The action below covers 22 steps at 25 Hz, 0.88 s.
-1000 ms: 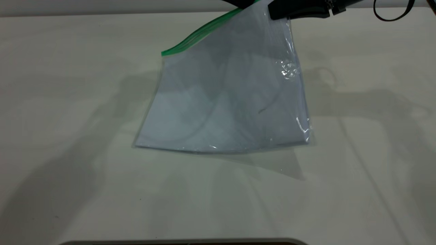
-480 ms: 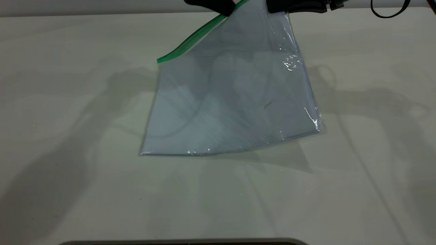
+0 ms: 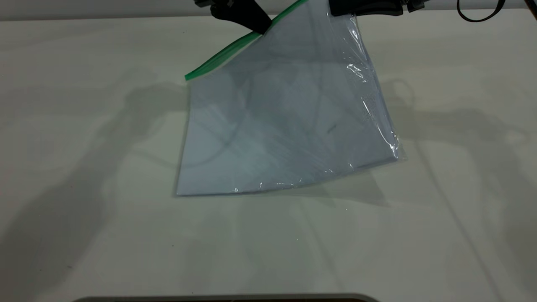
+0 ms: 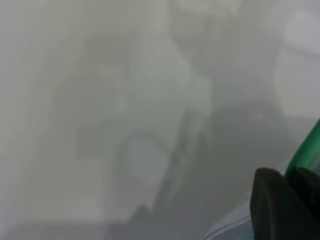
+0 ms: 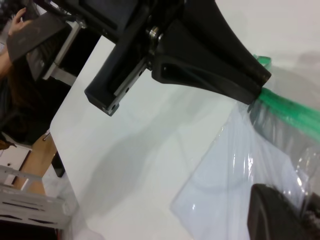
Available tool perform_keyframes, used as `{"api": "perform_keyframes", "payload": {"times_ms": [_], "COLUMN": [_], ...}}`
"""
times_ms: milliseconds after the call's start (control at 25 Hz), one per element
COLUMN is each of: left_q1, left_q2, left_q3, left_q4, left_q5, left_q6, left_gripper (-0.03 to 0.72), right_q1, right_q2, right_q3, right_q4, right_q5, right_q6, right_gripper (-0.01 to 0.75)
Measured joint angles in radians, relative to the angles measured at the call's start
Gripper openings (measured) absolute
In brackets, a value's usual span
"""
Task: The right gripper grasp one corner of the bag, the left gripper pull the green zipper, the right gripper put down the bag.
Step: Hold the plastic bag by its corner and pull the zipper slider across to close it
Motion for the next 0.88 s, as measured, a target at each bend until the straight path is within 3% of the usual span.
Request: {"api": "perform_keyframes", "payload": {"times_ms": [560, 880], "left_q1": [0.077, 0.142], "left_q2": [0.048, 0.084], "left_q3": [-0.001, -0.001], "left_q4": [0.073, 0.192], "left_q5": [-0.001, -0.026], "left_q6": [-0.054, -0.124], "left_gripper": [0.057, 0.057], "right_q1": [0.002, 0.002], "right_q2": [0.001, 0.001], "right_q3": [-0.007, -0.015], "right_q4": [0.026, 0.022], "right_q5": [-0.004, -0.003], "right_q6": [-0.008, -0.011], "right_gripper": [0.034, 0.034]}}
